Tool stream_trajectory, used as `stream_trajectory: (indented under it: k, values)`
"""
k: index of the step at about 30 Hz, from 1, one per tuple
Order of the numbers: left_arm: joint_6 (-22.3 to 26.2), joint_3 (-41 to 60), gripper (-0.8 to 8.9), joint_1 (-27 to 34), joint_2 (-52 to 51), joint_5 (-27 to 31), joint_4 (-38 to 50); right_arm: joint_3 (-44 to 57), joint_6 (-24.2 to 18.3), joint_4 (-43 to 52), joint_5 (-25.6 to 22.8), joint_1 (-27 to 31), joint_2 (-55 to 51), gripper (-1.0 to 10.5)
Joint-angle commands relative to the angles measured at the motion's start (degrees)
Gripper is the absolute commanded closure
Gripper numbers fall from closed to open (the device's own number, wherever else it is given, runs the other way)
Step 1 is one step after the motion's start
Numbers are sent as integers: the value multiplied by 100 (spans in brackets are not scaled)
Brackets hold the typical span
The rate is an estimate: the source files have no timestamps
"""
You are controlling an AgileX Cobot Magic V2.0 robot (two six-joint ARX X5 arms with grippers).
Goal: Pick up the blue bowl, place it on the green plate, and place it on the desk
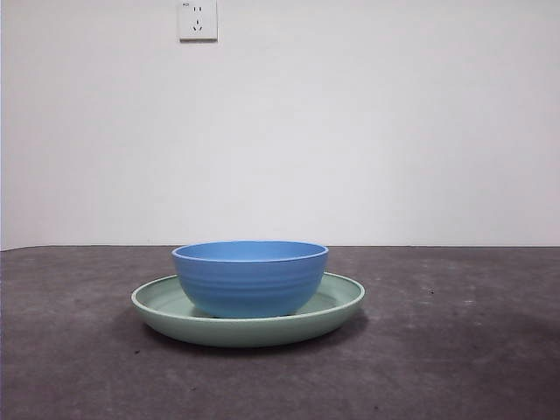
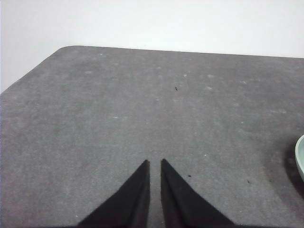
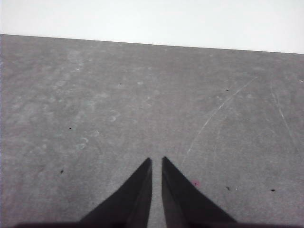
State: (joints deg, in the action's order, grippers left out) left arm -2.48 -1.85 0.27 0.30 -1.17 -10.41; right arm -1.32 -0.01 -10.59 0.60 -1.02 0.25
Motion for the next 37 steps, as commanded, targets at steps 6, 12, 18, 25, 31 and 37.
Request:
stream_trajectory:
  k: [6, 12, 18, 25, 31, 37]
  values:
    - [-35, 116, 777, 9, -11, 31, -33, 68, 85, 181, -22, 9, -4, 917]
    - [-35, 116, 777, 9, -11, 31, -33, 63, 85, 179, -22, 9, -4, 917]
    - [-35, 116, 777, 9, -11, 31, -33, 63, 85, 179, -22, 9, -4, 917]
    - [-35, 116, 777, 9, -11, 31, -33, 63, 85, 179, -22, 9, -4, 917]
    - [-35, 116, 777, 9, -11, 31, -33, 63, 85, 179, -22, 9, -4, 917]
    - [-35, 116, 777, 9, -11, 31, -33, 61, 85, 179, -22, 9, -4, 917]
